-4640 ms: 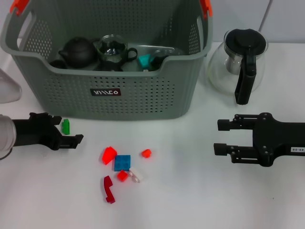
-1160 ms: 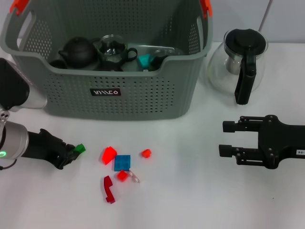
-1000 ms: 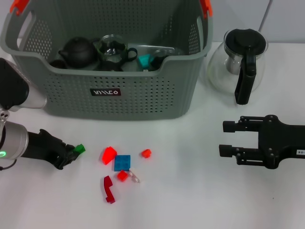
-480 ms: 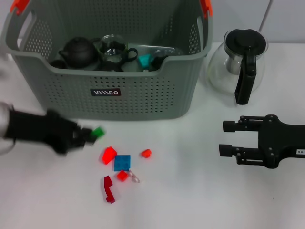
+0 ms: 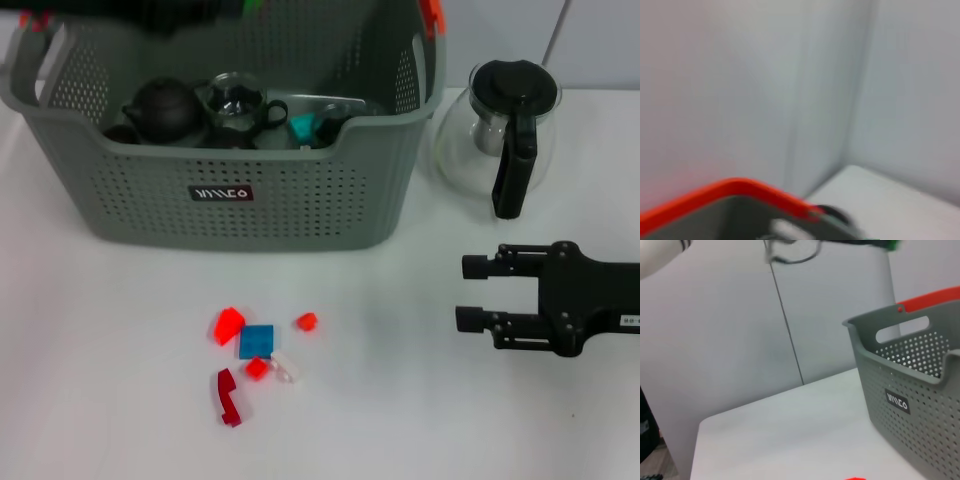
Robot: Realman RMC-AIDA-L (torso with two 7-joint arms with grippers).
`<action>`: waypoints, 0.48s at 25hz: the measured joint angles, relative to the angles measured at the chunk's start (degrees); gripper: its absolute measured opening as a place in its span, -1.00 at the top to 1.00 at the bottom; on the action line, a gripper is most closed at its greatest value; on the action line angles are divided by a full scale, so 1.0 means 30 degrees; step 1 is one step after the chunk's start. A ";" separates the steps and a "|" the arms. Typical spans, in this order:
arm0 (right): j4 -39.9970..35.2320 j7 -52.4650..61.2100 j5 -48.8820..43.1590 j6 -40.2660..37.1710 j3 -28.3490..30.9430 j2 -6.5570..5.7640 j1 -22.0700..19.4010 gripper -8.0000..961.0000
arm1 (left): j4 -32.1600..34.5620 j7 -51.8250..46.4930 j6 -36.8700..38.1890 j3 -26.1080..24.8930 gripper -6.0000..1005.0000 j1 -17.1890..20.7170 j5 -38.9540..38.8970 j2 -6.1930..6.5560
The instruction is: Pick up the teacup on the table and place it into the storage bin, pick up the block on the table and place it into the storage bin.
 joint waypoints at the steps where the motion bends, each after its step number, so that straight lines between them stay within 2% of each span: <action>1: -0.0010 -0.0002 0.0003 -0.0020 -0.0005 0.0015 0.0011 -0.44 | 0.0248 -0.0667 -0.1243 0.0764 0.58 -0.0454 0.0913 0.0147; 5: -0.0034 -0.0018 0.0011 -0.0083 -0.0003 0.0019 0.0041 -0.43 | 0.2379 -0.2176 -0.5230 0.3406 0.56 -0.2035 0.4510 0.0391; 7: -0.0014 -0.0044 0.0011 -0.0085 0.0012 0.0017 0.0071 -0.44 | 0.3836 -0.2544 -0.6838 0.4261 0.56 -0.2811 0.6216 0.0295; 12: -0.0011 -0.0062 0.0012 -0.0088 0.0167 0.0020 0.0058 -0.44 | 0.7752 -0.3091 -0.9940 0.5446 0.54 -0.4644 1.0709 -0.0370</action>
